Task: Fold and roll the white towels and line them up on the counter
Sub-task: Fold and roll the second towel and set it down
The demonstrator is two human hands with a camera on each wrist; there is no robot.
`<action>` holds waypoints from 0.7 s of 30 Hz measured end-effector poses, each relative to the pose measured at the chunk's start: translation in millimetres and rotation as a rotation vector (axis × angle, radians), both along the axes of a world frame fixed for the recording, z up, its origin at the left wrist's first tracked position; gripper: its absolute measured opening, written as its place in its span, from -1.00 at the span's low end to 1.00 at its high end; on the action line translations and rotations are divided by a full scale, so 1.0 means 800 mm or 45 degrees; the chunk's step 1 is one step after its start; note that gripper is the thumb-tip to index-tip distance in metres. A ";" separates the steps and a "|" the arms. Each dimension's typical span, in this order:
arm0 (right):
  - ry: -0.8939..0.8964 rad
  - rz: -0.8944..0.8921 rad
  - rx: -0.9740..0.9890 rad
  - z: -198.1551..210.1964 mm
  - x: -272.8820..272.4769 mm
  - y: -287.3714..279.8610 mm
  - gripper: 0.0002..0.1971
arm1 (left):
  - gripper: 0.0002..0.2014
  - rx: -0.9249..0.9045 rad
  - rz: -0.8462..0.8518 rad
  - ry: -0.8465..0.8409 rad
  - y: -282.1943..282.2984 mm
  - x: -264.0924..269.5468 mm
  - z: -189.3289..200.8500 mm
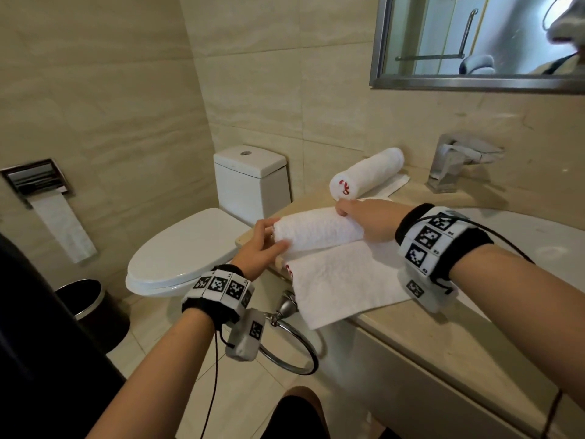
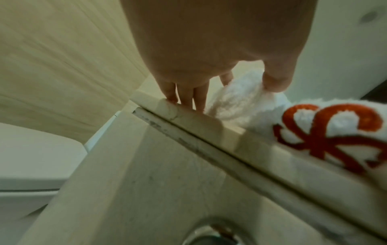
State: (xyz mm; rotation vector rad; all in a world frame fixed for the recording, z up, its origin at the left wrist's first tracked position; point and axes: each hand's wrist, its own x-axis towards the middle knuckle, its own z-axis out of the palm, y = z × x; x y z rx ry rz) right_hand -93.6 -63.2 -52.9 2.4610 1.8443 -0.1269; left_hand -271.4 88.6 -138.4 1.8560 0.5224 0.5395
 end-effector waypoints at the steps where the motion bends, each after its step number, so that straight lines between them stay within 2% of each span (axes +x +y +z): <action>1: 0.031 -0.014 0.000 0.000 0.001 -0.003 -0.55 | -0.70 0.008 0.000 -0.018 -0.001 -0.001 0.002; 4: 0.143 -0.051 0.013 0.000 0.004 -0.010 -0.53 | -0.76 0.000 -0.002 -0.046 0.000 -0.006 0.007; 6: 0.180 -0.058 0.006 -0.001 0.006 -0.012 -0.55 | -0.71 -0.018 -0.009 -0.040 0.000 -0.008 0.010; 10: 0.116 -0.018 0.035 0.009 0.002 -0.001 -0.51 | -0.61 0.145 0.036 0.028 -0.002 -0.007 0.018; 13: 0.014 0.041 0.013 0.017 -0.012 0.016 -0.32 | -0.54 0.323 0.075 -0.011 -0.012 -0.009 0.014; 15: -0.096 0.086 -0.052 0.013 -0.022 0.023 -0.28 | -0.49 0.410 0.095 -0.068 -0.016 -0.011 0.009; 17: -0.075 0.091 -0.041 0.007 -0.026 0.023 -0.30 | -0.45 0.422 0.093 -0.080 -0.019 -0.012 0.006; 18: -0.036 0.083 -0.026 0.005 -0.025 0.021 -0.32 | -0.39 0.372 0.087 -0.066 -0.020 -0.011 0.004; 21: -0.003 0.096 -0.012 0.006 -0.024 0.016 -0.36 | -0.01 0.155 0.121 0.133 -0.028 -0.004 -0.010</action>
